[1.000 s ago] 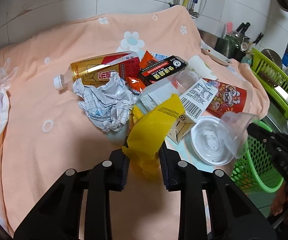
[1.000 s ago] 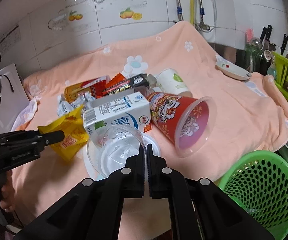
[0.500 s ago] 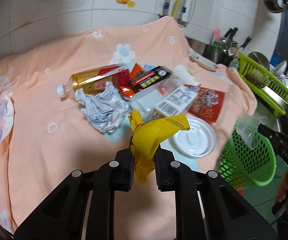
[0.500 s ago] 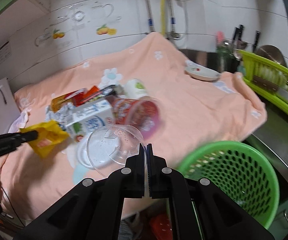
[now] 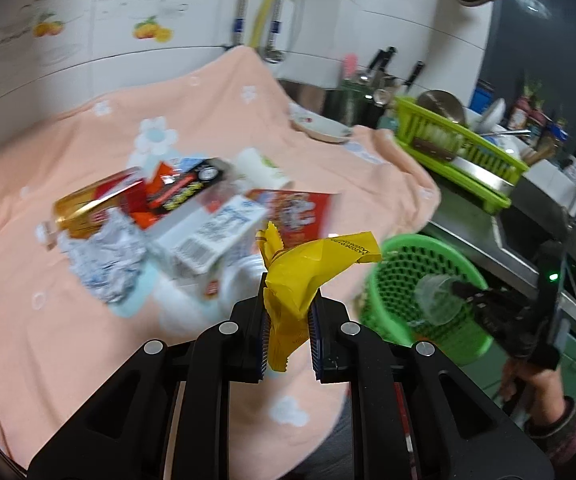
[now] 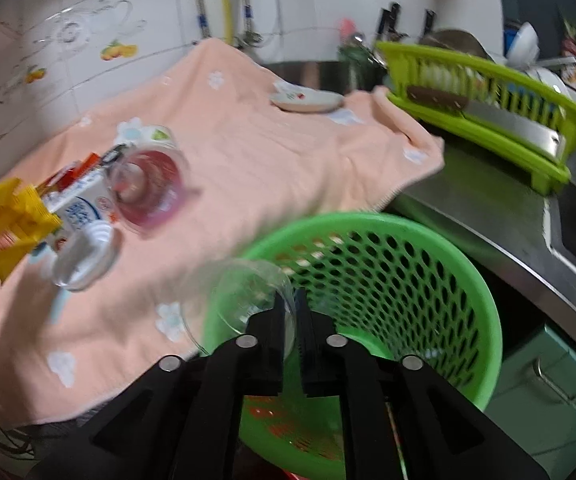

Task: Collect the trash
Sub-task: 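Carry the yellow wrapper and clear cup over the green basket and release both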

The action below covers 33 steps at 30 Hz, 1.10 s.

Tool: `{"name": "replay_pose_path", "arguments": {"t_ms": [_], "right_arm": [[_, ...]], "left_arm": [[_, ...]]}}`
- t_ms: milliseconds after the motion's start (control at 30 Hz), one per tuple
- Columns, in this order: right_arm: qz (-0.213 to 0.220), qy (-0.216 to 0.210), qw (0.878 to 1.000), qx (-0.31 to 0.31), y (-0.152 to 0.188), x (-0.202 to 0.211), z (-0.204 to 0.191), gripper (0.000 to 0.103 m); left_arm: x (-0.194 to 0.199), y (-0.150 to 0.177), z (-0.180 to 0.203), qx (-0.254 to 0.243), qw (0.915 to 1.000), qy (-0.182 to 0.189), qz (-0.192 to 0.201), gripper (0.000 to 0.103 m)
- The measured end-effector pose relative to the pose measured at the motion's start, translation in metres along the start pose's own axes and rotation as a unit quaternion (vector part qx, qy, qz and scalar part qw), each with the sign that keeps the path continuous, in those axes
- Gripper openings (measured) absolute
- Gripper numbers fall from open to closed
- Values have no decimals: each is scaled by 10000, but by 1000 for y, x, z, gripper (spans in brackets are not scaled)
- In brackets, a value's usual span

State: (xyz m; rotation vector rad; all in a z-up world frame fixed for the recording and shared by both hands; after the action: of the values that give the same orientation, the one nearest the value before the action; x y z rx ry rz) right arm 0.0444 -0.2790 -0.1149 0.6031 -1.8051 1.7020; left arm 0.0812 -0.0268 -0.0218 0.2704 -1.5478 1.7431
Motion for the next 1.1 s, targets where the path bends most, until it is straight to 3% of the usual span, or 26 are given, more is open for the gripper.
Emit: {"name": "replay_pose_path", "arguments": {"t_ms": [133, 400, 667, 1100], "right_arm": [[-58, 72, 9999, -145, 9, 0, 14, 15], [-2, 274, 9990, -350, 20, 13, 36, 38], [76, 442, 9976, -520, 30, 31, 57, 59], [171, 508, 9964, -655, 34, 39, 68, 68]], "left_arm": [[-13, -2, 30, -246, 9993, 250, -113, 16], [-52, 2, 90, -614, 9933, 829, -512, 16], [-93, 18, 132, -936, 9850, 1074, -970, 16], [-126, 39, 165, -1186, 9756, 1338, -1276, 22]]}}
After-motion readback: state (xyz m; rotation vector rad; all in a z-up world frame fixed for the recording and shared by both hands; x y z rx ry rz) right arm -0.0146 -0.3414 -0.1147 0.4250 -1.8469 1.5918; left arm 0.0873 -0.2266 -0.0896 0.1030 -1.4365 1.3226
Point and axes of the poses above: each gripper's, at about its wrist camera, not at the fingertips, and x roughly against the way its jaws point, z to its right, y to its underside, the point moved 5 cm from there along -x, roughly the way its jaws point, and after that the axes turned 6 degrees about x, right-handed, at the moved point
